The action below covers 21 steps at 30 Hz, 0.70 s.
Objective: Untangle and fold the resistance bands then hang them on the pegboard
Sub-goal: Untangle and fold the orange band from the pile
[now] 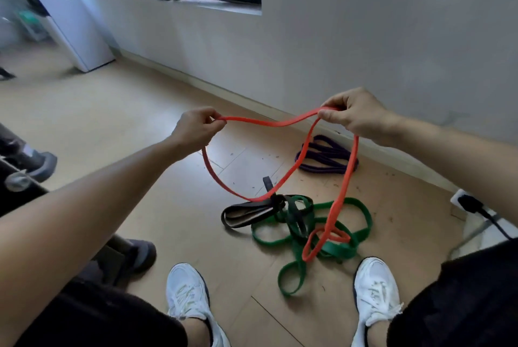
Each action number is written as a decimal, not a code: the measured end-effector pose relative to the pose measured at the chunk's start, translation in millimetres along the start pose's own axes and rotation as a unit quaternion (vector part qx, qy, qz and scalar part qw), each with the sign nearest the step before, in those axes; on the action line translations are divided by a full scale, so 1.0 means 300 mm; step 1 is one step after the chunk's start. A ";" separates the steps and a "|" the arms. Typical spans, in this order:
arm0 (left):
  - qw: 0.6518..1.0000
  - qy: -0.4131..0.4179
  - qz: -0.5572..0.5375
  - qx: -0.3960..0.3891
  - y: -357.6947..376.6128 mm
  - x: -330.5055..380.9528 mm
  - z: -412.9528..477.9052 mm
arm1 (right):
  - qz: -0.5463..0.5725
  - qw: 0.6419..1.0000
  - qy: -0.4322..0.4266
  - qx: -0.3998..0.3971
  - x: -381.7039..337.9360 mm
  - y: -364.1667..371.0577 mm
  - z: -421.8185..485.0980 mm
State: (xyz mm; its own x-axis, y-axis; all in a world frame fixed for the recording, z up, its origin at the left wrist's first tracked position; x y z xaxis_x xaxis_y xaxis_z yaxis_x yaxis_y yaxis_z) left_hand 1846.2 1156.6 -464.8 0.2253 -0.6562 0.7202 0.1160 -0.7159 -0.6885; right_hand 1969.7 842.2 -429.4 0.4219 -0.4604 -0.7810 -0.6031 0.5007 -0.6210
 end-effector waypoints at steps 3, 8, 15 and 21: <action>0.993 -0.038 0.065 -0.091 -0.022 -0.005 -0.033 | 0.016 0.999 -0.027 0.014 -0.037 0.005 0.001; 0.906 -0.105 0.290 -0.288 -0.025 -0.017 -0.067 | 0.016 0.996 -0.085 -0.011 -0.099 0.013 -0.001; 0.963 0.063 0.007 -0.262 -0.001 0.220 -0.042 | -0.010 0.990 -0.131 -0.054 -0.202 0.001 0.007; 0.935 0.163 -0.154 -0.275 0.087 0.390 -0.023 | -0.048 0.988 -0.134 -0.068 -0.235 -0.045 -0.003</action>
State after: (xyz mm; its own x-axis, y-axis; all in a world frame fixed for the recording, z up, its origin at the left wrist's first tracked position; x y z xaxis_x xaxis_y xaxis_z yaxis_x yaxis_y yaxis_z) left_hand 1869.1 1059.5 -398.0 -0.0537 -0.3730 0.9263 -0.4086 -0.8382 -0.3612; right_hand 1947.3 867.2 -366.0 0.6336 -0.2818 -0.7205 -0.6296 0.3534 -0.6919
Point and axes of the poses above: each hand's wrist, its own z-axis towards the middle knuckle, its own y-axis out of the palm, x = y × z, the point moved 1 cm from there along z, towards the middle knuckle, and after that the axes turned 14 degrees about -x, right-handed, at the moved point
